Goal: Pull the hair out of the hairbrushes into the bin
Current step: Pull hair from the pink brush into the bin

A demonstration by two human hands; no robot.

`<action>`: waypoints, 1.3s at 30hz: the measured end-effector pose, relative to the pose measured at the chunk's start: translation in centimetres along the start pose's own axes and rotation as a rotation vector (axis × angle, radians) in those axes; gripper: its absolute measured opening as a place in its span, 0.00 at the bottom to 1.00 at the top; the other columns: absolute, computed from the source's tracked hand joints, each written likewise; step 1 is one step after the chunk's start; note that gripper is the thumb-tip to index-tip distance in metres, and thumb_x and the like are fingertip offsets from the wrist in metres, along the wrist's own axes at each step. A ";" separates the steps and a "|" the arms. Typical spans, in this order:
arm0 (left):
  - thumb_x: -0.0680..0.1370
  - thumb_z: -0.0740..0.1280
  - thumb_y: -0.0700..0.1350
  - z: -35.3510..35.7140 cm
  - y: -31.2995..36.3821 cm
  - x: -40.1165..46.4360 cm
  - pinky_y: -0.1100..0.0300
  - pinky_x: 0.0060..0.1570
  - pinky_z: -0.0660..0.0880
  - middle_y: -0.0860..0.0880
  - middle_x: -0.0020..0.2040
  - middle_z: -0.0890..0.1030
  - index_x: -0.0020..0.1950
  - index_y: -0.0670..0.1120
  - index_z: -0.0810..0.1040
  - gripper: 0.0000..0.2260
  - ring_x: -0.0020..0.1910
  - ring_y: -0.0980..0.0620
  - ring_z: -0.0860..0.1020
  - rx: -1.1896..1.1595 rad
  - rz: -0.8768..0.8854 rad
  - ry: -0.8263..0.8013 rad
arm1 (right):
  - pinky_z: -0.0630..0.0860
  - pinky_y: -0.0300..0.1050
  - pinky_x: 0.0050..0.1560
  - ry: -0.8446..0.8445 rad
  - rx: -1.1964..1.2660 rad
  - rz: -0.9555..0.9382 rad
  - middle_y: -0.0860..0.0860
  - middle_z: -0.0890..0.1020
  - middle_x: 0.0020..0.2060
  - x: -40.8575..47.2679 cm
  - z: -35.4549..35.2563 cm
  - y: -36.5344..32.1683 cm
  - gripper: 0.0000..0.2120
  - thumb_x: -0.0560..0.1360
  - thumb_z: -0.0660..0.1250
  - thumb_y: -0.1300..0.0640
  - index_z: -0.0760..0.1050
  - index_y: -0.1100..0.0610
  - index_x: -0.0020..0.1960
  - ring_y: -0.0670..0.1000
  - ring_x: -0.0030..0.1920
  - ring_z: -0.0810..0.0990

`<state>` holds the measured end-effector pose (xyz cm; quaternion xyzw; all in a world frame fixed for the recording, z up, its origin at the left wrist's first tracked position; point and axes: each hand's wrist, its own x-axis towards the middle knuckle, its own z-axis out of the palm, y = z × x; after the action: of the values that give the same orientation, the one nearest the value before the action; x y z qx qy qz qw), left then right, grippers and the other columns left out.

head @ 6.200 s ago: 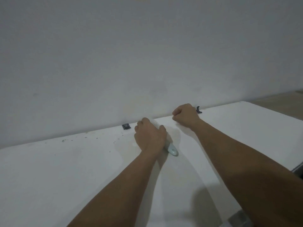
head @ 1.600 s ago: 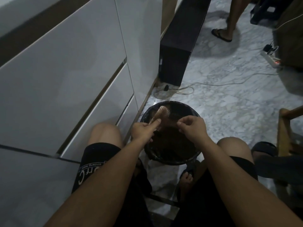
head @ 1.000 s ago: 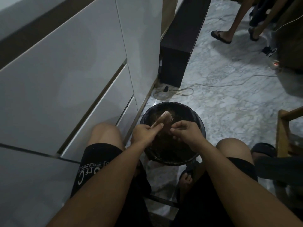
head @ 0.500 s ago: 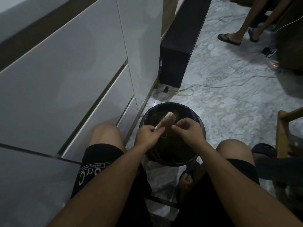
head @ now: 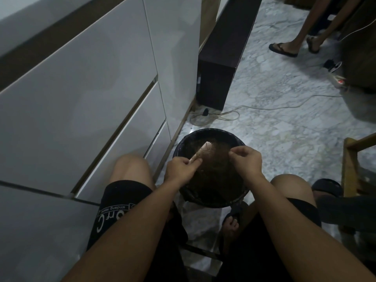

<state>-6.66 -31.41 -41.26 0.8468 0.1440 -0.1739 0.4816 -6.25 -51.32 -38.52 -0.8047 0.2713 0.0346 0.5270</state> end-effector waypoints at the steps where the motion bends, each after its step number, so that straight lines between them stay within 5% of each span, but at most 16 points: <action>1: 0.74 0.71 0.58 0.1 0.0 -0.1 0.51 0.39 0.79 0.49 0.28 0.79 0.30 0.47 0.79 0.18 0.31 0.49 0.80 0.003 -0.003 -0.006 | 0.80 0.56 0.56 -0.047 0.004 -0.004 0.47 0.83 0.43 -0.2 0.1 0.0 0.05 0.70 0.73 0.57 0.80 0.47 0.41 0.51 0.49 0.82; 4: 0.73 0.71 0.59 0.3 0.1 -0.5 0.51 0.40 0.80 0.50 0.31 0.81 0.32 0.48 0.81 0.17 0.33 0.50 0.81 0.024 0.007 -0.047 | 0.79 0.56 0.57 -0.168 0.038 -0.022 0.49 0.81 0.49 -0.9 0.7 0.0 0.13 0.70 0.75 0.55 0.77 0.52 0.53 0.52 0.53 0.80; 8: 0.69 0.73 0.64 0.2 0.4 -0.8 0.53 0.36 0.76 0.49 0.28 0.79 0.29 0.48 0.79 0.21 0.31 0.50 0.79 0.058 0.024 -0.072 | 0.73 0.42 0.54 -0.225 -0.076 -0.217 0.48 0.80 0.54 -1.1 0.9 -0.1 0.22 0.72 0.73 0.55 0.74 0.48 0.65 0.46 0.55 0.77; 15: 0.69 0.71 0.67 -0.4 0.1 -0.5 0.50 0.37 0.81 0.49 0.25 0.79 0.27 0.47 0.78 0.24 0.28 0.48 0.81 0.031 -0.042 -0.048 | 0.77 0.44 0.54 0.026 -0.012 -0.072 0.48 0.85 0.46 0.0 0.5 0.1 0.04 0.73 0.72 0.56 0.85 0.50 0.45 0.49 0.51 0.82; 19: 0.70 0.71 0.65 -0.4 0.4 -0.4 0.52 0.35 0.81 0.48 0.25 0.80 0.29 0.45 0.79 0.24 0.25 0.48 0.80 -0.026 -0.094 -0.010 | 0.72 0.39 0.50 0.137 0.115 -0.009 0.49 0.83 0.45 0.1 0.1 0.0 0.05 0.74 0.70 0.60 0.84 0.55 0.48 0.50 0.51 0.81; 27: 0.75 0.68 0.62 -0.3 1.0 -0.7 0.63 0.26 0.70 0.46 0.30 0.81 0.36 0.43 0.81 0.23 0.22 0.52 0.76 -0.119 -0.112 -0.058 | 0.77 0.45 0.51 -0.246 -0.047 -0.143 0.51 0.81 0.49 -1.3 1.4 0.2 0.15 0.68 0.77 0.57 0.76 0.57 0.52 0.49 0.49 0.80; 35: 0.67 0.71 0.70 -0.6 1.1 -0.9 0.61 0.27 0.73 0.50 0.25 0.79 0.31 0.45 0.79 0.26 0.21 0.51 0.78 -0.066 -0.108 -0.018 | 0.74 0.33 0.41 -0.289 -0.141 -0.252 0.46 0.82 0.39 -1.8 1.2 -0.4 0.04 0.72 0.74 0.60 0.81 0.55 0.45 0.43 0.42 0.80; 39: 0.66 0.70 0.71 -1.0 1.4 -0.6 0.61 0.29 0.74 0.49 0.27 0.81 0.29 0.46 0.79 0.27 0.24 0.51 0.80 -0.054 -0.137 0.061 | 0.78 0.43 0.45 -0.142 -0.079 -0.106 0.47 0.83 0.39 -0.8 0.6 -0.1 0.03 0.71 0.75 0.57 0.82 0.56 0.43 0.47 0.43 0.82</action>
<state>-6.42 -31.29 -39.44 0.8265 0.2209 -0.1769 0.4867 -6.78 -50.46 -38.45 -0.8336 0.1887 0.0745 0.5138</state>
